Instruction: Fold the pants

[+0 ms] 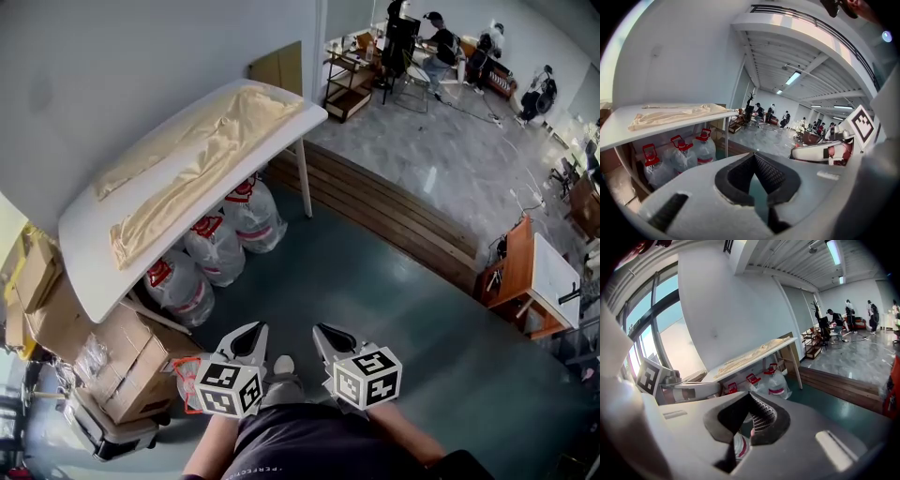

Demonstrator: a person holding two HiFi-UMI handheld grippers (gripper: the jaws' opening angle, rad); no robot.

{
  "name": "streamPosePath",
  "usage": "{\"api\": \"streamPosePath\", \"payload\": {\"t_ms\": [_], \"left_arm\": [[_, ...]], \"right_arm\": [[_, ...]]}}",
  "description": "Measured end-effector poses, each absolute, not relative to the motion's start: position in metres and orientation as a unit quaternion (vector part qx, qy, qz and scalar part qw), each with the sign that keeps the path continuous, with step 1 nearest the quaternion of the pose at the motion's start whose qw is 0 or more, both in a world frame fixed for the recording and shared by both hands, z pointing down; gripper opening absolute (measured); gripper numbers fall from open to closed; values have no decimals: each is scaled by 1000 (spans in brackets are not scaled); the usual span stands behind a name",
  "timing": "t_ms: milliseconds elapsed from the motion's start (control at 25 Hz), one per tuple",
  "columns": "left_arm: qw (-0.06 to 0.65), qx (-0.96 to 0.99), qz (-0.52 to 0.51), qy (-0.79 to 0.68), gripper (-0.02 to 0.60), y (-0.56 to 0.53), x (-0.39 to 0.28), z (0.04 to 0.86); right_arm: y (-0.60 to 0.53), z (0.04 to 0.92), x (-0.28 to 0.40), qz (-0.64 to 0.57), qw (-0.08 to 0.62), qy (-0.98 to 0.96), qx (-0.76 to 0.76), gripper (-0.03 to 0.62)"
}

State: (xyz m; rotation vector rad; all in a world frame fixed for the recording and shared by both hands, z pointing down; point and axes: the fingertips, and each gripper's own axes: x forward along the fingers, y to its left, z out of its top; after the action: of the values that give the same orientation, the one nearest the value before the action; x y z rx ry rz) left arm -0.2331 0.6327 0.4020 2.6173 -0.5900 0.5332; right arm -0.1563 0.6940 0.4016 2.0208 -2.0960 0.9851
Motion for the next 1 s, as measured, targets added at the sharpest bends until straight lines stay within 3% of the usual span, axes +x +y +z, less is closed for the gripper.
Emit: {"api": "streamPosePath", "payload": {"t_ms": [1000], "left_arm": [[212,932,218,-197,-3,456,-227,420]], "right_arm": [[497,411,-147,334,58,-700,628,-3]]}}
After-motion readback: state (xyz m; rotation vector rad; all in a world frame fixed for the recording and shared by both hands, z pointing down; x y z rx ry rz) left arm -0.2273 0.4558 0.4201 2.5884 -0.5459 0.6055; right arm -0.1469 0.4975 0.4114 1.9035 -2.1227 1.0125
